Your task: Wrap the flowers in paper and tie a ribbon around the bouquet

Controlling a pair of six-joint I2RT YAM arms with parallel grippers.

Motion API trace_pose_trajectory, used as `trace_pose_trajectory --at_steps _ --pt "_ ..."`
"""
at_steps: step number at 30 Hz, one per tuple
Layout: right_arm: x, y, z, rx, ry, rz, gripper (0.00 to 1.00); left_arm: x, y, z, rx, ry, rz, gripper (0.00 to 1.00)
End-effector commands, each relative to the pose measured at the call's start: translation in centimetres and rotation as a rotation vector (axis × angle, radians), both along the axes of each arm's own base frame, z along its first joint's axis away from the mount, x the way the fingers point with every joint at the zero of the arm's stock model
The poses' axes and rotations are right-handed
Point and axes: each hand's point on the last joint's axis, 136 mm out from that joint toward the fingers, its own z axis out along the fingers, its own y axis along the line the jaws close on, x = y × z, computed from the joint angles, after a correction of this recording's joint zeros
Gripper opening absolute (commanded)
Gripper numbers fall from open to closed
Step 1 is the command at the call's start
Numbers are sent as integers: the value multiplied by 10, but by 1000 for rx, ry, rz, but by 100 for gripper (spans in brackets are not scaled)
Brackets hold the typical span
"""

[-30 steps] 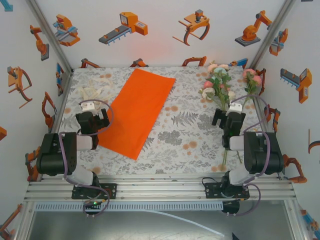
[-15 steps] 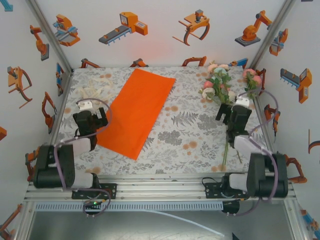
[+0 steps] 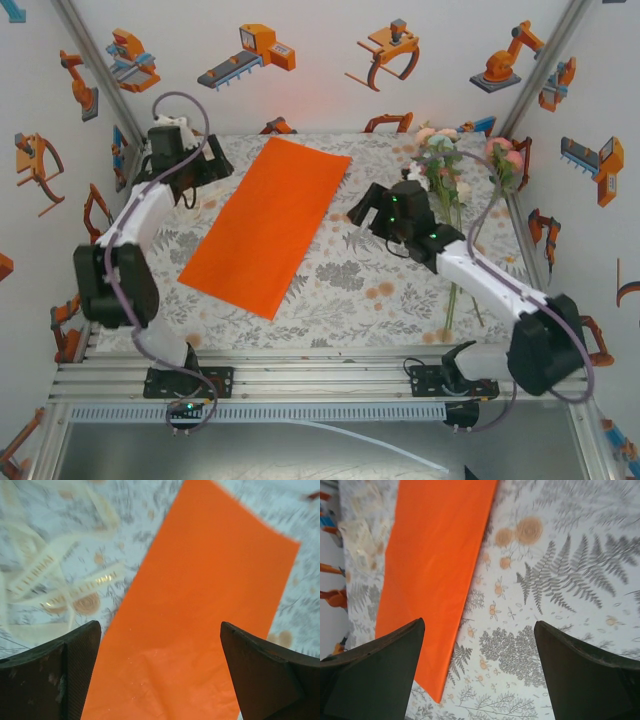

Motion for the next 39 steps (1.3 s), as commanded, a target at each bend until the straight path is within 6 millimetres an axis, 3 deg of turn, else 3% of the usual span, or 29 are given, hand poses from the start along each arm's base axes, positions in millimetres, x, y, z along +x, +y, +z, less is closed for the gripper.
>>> trace_pose_trajectory --at_steps 1,7,12,19,22,29,32,36,39 --pt "7 28 -12 43 67 13 81 -6 -15 -55 -9 215 -108 90" --pt "14 67 -56 66 149 101 81 12 -18 -106 -32 320 -140 81" --pt "14 82 -83 94 218 137 81 10 -22 -123 -41 371 -157 73" --pt "20 87 -105 72 264 132 80 6 -22 -118 -31 369 -160 56" --pt "23 89 -111 64 269 139 80 5 -31 -112 -73 362 -196 47" --pt "28 94 -120 35 276 159 79 2 -36 -104 -96 356 -208 37" --pt "32 95 -121 20 265 168 73 -2 -41 -94 -111 339 -219 33" --pt "36 102 -122 20 234 205 57 -5 -46 -93 -124 336 -229 33" --pt "37 105 -119 8 237 232 57 1 -20 -102 3 329 -127 51"
